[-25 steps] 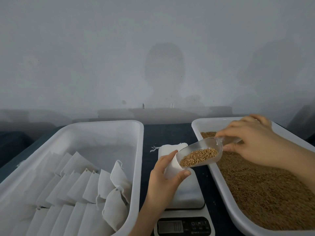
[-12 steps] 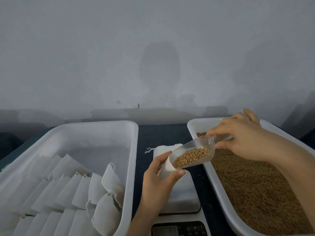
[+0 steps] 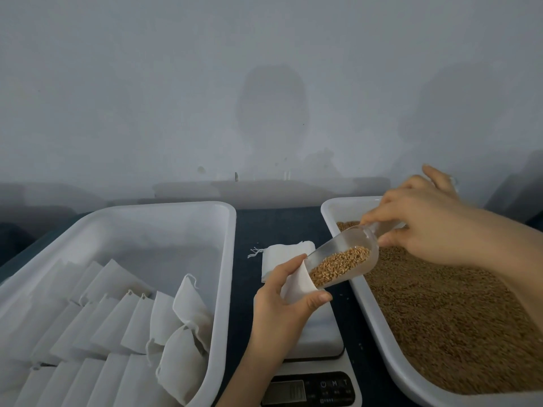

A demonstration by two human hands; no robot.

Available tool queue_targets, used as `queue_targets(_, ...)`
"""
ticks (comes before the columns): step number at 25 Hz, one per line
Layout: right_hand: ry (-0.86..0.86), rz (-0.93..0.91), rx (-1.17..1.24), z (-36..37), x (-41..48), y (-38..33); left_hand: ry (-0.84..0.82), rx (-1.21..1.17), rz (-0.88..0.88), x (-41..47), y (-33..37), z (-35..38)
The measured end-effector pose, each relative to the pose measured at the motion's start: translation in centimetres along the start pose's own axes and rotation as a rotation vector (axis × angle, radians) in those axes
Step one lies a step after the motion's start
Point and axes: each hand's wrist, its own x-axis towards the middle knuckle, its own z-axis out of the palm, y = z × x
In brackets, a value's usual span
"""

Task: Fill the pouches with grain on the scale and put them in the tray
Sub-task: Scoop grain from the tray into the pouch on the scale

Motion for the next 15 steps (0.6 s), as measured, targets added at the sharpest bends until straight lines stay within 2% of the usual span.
queue_targets(12, -0.001, -0.041, -0.145, -1.6, 0.1, -1.2, 0.02, -0.041, 0.001, -0.2, 0.3, 0.5)
queue_targets(15, 0.049, -0.075, -0.18, -2.0, 0.3, -1.7, 0.042, -0.038, -0.004, -0.2, 0.4, 0.6)
